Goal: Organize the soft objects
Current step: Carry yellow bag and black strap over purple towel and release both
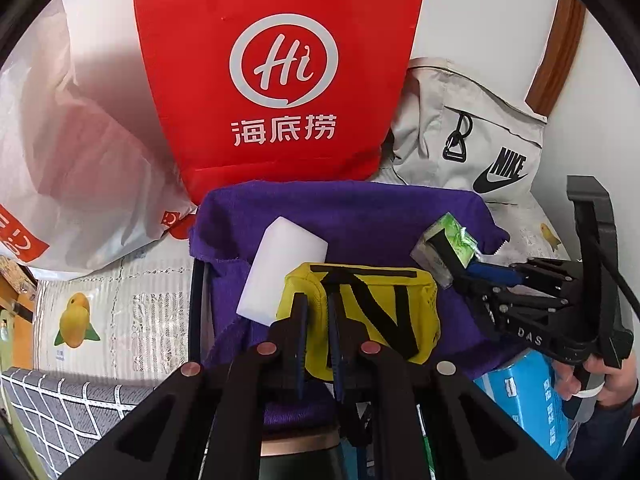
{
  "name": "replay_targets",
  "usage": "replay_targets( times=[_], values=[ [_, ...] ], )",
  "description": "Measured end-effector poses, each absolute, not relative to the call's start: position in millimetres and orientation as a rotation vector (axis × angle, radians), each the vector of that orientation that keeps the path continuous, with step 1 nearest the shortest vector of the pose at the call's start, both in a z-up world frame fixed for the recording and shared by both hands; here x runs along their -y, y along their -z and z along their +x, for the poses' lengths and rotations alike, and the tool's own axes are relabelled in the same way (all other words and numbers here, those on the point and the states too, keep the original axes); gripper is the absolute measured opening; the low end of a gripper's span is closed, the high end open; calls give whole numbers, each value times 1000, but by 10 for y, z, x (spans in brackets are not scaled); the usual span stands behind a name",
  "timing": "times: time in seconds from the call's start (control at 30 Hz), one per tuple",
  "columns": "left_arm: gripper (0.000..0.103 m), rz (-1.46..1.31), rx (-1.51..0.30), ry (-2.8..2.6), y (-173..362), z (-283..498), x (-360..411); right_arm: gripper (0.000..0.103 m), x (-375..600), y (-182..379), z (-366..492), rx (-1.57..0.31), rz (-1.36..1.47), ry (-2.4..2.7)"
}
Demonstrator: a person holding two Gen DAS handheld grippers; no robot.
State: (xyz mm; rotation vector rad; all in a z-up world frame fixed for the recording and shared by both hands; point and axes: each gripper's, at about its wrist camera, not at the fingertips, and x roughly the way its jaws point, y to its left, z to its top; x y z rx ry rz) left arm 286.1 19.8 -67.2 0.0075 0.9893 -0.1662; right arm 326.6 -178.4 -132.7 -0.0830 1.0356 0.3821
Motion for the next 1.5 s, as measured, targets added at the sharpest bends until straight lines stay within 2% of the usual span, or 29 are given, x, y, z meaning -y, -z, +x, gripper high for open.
replay_targets(
  times=[0.07,0.8,0.87,1.0,1.03,1.5],
  values=[
    [11,10,-991,172,689,2869,-170,41,1799,1295,3227,-1019,-99,-353],
    [14,141,-1014,163,892,3101,183,43,2444,921,2441,-905,-66,-223],
    [19,149,-1015,161,897,3105,193,43,2439,925,2422,-906,-61,-227],
    [53,176,-1025,116,886,3087,178,43,2419,917,2384,-907,-56,-236],
    [59,167,-1021,113,868,3073,157,43,2413,911,2369,-905,-57,-239],
    [59,130,-953,72,422,2414,-114,43,2160,728,1817,-882,-66,-306]
  ],
)
